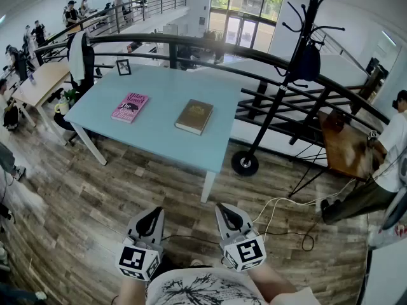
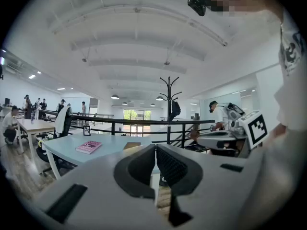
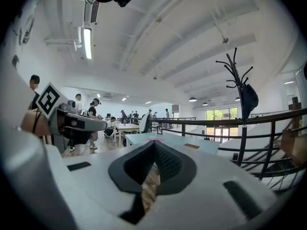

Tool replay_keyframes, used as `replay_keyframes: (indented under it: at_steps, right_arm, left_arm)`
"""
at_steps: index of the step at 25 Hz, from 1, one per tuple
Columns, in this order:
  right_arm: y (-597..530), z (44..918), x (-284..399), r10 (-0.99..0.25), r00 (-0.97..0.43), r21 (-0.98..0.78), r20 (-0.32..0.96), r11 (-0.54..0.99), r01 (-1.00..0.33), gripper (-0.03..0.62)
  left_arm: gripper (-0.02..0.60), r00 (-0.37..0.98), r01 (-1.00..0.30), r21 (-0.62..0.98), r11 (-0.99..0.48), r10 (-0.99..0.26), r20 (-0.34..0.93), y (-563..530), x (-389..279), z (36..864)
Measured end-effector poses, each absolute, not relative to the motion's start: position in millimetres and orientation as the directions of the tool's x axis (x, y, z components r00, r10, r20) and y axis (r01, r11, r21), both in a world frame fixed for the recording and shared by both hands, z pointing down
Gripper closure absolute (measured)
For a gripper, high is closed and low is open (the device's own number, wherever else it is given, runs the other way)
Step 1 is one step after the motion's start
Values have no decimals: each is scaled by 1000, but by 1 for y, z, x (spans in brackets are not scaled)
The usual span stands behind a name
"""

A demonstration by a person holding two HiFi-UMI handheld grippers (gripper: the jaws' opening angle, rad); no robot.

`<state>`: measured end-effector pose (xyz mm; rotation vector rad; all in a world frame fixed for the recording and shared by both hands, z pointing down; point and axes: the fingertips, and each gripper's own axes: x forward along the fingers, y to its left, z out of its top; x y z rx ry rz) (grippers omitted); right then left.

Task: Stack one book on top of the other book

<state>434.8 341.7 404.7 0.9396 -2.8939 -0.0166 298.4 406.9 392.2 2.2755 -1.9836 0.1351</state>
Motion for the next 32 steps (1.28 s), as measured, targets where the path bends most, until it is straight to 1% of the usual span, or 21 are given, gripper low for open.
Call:
replay_keyframes:
  at_steps: [10,13,17,23,32]
  right_arm:
    - [341,413,432,-579,-808,7,105,813,-582,603]
    - [338,414,425,-582,-806,-31,107,809,-588,603]
    - [332,419,411,-590,-798,-39,121,800,-598,602]
    - [315,434,368,-623,-764,-62,165,767,-639,602]
    - [270,439,265,-709,-680,-65,186,682,-729,602]
  left_arm:
    - [569,130,-991,50,-123,-977,168,405,297,398]
    - [569,124,-992,57,-115,-976,180,404,288,401]
    - [569,120,-991,74,-108,-975,186,401,270,405]
    - [569,172,-982,111,-153,-968,184,375,226,413]
    - [569,261,-963,113,-244,-950,169,324,108,410]
